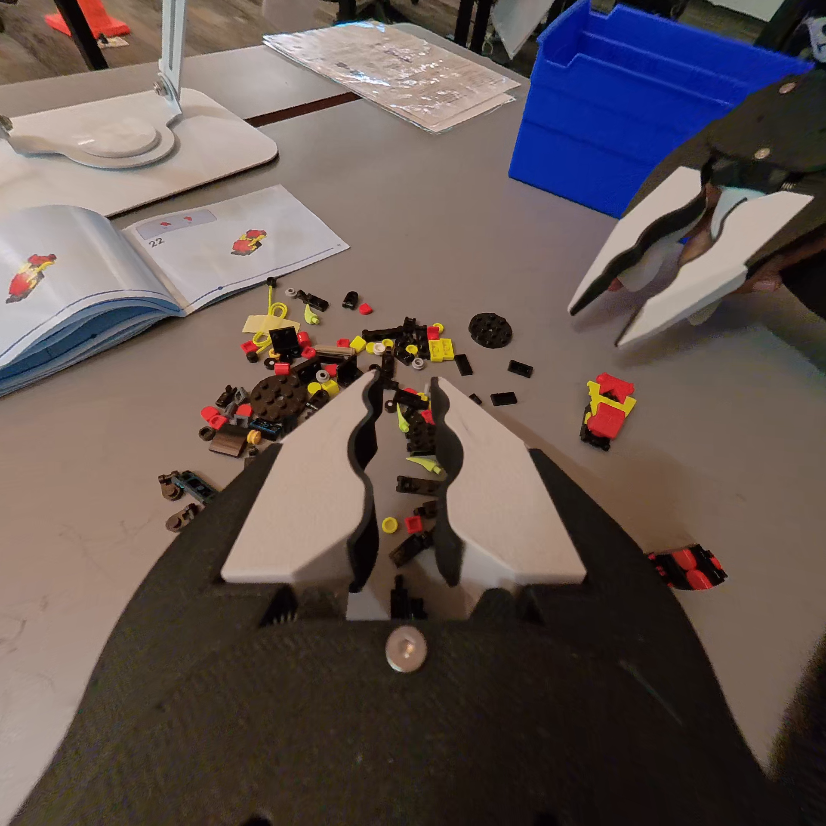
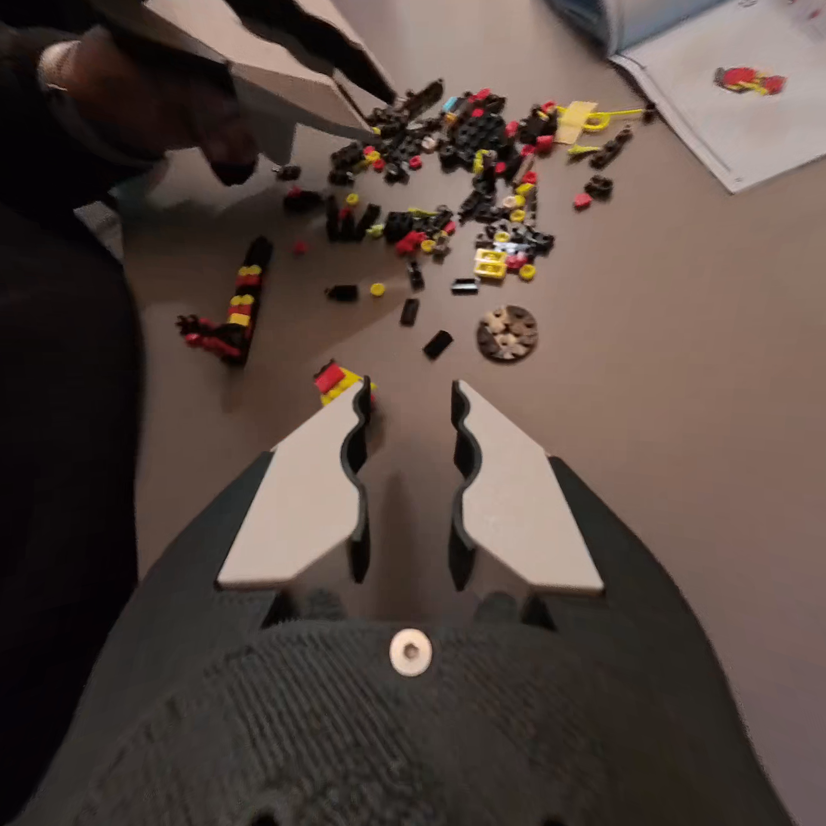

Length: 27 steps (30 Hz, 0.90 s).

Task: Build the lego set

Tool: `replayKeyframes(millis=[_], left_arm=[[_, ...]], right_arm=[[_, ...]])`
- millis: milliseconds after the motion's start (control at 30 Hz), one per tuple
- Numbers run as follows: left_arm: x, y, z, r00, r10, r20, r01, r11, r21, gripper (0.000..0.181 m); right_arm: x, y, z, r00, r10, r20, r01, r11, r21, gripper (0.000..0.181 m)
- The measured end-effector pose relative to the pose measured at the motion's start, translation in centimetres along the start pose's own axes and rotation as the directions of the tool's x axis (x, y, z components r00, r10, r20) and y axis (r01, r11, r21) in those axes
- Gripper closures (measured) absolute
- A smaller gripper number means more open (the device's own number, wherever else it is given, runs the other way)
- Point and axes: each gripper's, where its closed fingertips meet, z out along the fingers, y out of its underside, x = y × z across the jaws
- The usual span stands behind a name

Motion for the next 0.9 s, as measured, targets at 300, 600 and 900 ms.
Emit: replayKeyframes(millis=[300, 600, 900], left_arm=[[0.4, 0.8, 0.3, 0.998, -0.049, -0.047, 0.047, 0.998, -0.038, 0.161], [0.2, 1.0, 0.0, 0.995, -0.087, -0.055, 0.084, 0.995, -0.045, 0.160], [-1.0, 0.8, -0.3, 0.989, -0.148, -0.001, 0.148, 0.989, -0.028, 0.139]], right_arm=[[-3.7, 0.8, 3.0, 0.982, -0.094, 0.161, 0.108, 0.991, -0.077, 0.143], [-3.8, 1.3, 3.7, 0.977, -0.121, 0.176, 0.141, 0.984, -0.109, 0.145], [-1.3, -4.4, 2.4, 0.998, 0.004, 0.065, -0.014, 0.987, 0.161, 0.144]])
